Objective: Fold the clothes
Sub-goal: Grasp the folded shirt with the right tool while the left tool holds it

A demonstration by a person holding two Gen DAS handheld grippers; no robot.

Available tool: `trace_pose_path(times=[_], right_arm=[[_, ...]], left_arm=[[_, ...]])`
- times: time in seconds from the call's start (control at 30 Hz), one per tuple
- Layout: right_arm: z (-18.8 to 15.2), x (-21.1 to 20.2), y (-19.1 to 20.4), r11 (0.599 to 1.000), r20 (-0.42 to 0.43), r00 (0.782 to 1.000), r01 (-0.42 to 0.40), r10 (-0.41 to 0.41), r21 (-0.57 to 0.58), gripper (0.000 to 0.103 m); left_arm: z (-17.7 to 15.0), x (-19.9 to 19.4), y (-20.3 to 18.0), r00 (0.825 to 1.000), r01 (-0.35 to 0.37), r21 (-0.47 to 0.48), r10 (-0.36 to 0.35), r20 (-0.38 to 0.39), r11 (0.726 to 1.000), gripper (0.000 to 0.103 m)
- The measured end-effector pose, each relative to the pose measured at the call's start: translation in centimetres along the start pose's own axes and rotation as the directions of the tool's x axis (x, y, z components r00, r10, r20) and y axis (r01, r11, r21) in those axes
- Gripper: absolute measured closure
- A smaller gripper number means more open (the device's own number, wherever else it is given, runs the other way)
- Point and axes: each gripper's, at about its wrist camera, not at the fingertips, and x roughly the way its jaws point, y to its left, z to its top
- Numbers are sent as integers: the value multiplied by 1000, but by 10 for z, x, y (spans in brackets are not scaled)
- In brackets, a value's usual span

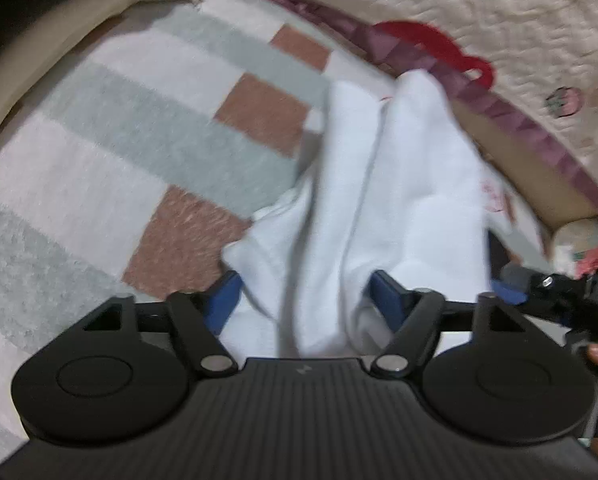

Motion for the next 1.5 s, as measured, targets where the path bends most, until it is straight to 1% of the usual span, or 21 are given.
trace_pose_path(times=[0.17,0.23,0.27,0.3,0.33,0.37,0.43,0.47,0.5,0.57,0.7,0.8,0.93,0.97,1.03,1.1,1.17,1.2,1.23,1.37,1.5], right_arm=[[20,35,-12,998,9,999,-54,53,34,30],[29,51,-15,994,23,995,-102,102,25,27],[33,59,-16,992,32,992,-125,125,12,28],[35,63,-13,992,40,992,-122,123,-23,40],[36,61,-6,991,49,992,-113,117,-77,47],[36,58,0,986,58,992,-104,113,-131,49],[31,46,17,964,87,989,-98,123,-248,53],[32,45,16,964,89,989,-93,119,-249,54],[33,44,14,965,90,989,-88,113,-246,54],[35,43,10,967,93,990,-77,102,-241,54],[39,40,2,971,98,992,-56,81,-230,53],[42,38,-3,974,101,993,-40,64,-222,51],[43,28,8,971,104,991,-59,85,-231,40],[43,26,13,969,105,990,-68,95,-236,39],[43,20,22,966,106,988,-84,113,-244,35],[43,14,31,962,107,986,-101,131,-252,33],[43,8,40,958,107,983,-117,150,-260,39],[43,5,45,956,108,981,-126,159,-264,47],[43,2,49,954,108,980,-134,168,-269,51],[42,-9,67,944,108,973,-166,204,-285,51],[48,-18,92,928,97,965,-202,243,-313,51]], left_arm=[[0,7,-3,998,9,66,-13,54,998,10],[0,10,-5,997,20,80,-26,71,997,12],[2,11,-10,998,18,112,-25,65,994,32],[3,12,-14,998,43,140,-50,48,989,62],[3,11,-18,997,60,144,-67,43,988,62],[3,11,-24,998,41,170,-50,46,985,66],[1,5,-47,997,-37,312,13,79,949,76],[0,2,-58,994,-70,371,35,100,926,79],[-1,0,-66,993,-82,401,41,110,913,79],[3,2,-65,995,-50,376,13,102,925,79],[16,20,-33,995,82,168,-90,46,982,70],[17,26,-24,992,121,107,-124,22,987,60],[16,33,-13,982,187,1,-187,16,982,56],[16,33,-13,981,192,-1,-192,13,981,56],[14,31,-17,982,189,20,-189,23,982,69],[10,25,-28,987,147,94,-152,52,985,78],[7,15,-43,990,83,181,-102,97,980,81],[6,8,-47,988,69,199,-94,118,978,81],[7,-1,-49,984,76,203,-106,140,976,81],[12,-45,-56,958,108,219,-160,238,970,81],[17,-94,-69,916,7,254,-108,385,967,81]])
